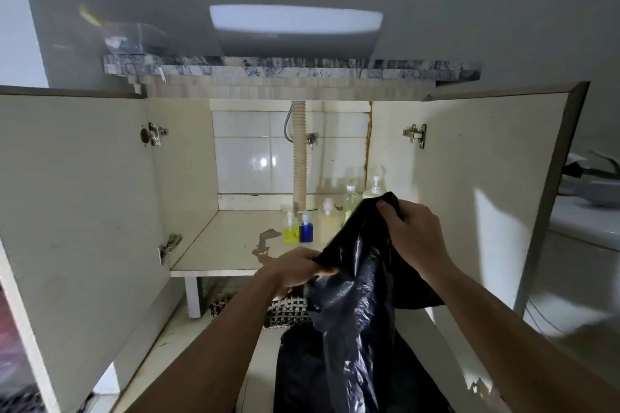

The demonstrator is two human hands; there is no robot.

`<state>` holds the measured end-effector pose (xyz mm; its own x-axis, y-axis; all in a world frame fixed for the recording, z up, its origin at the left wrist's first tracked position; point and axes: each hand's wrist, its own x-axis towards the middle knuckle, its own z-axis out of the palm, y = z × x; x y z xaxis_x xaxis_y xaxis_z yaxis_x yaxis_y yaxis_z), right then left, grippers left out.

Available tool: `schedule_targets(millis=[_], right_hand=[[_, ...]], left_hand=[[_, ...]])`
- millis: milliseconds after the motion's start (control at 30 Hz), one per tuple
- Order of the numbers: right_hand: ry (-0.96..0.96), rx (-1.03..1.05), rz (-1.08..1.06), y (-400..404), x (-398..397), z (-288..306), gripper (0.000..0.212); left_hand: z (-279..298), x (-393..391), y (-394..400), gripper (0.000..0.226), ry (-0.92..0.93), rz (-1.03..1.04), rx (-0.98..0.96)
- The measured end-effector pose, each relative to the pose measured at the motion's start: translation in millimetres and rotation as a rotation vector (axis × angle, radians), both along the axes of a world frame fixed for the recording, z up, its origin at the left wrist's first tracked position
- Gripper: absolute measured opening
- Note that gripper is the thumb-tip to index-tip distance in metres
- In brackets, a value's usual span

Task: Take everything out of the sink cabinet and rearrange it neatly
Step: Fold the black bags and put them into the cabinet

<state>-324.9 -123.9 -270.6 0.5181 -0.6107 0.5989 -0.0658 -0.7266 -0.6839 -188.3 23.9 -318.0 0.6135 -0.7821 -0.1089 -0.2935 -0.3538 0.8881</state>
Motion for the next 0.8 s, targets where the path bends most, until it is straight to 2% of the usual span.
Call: schedule_targets(millis=[133,200,300,367,433,500,567,600,700,800], right_hand=[[0.050,0.059,-0.062,-10,1,-7,0.049],[0.182,0.080,-0.121,-22,3,-16,0.048],[0.460,0.124,-0.190,-39,5,-32,0.033],[0.585,0.083,-0.221,-36,4,-34,0.019],[0.605,-0.019,-0.230,-27,3,-27,0.033],[0.483,-0.145,-0.164,-15,4,-16,0.049],[0.366,-0.257,0.027,1,6,-6,0.053],[0.369,-0.284,0.141,8,7,-4,0.055],[0.530,-0.251,0.350,19,10,-11,0.055],[0.699,-0.161,0.399,16,11,-21,0.027]], left_hand=[[4,13,7,0.005,-0.024,0.162,-0.176],[13,16,12,0.011,-0.061,0.195,-0.231],[28,15,18,0.005,-0.200,0.169,-0.216],[35,11,19,0.006,-0.299,0.122,-0.164],[38,8,17,0.014,-0.382,0.088,-0.099],[43,4,15,0.015,-0.467,0.033,-0.060],[49,0,14,0.010,-0.523,-0.025,-0.025],[51,-2,14,0.010,-0.536,-0.060,-0.010],[57,-8,14,0.012,-0.536,-0.179,0.026],[59,-12,16,0.003,-0.553,-0.244,0.075]])
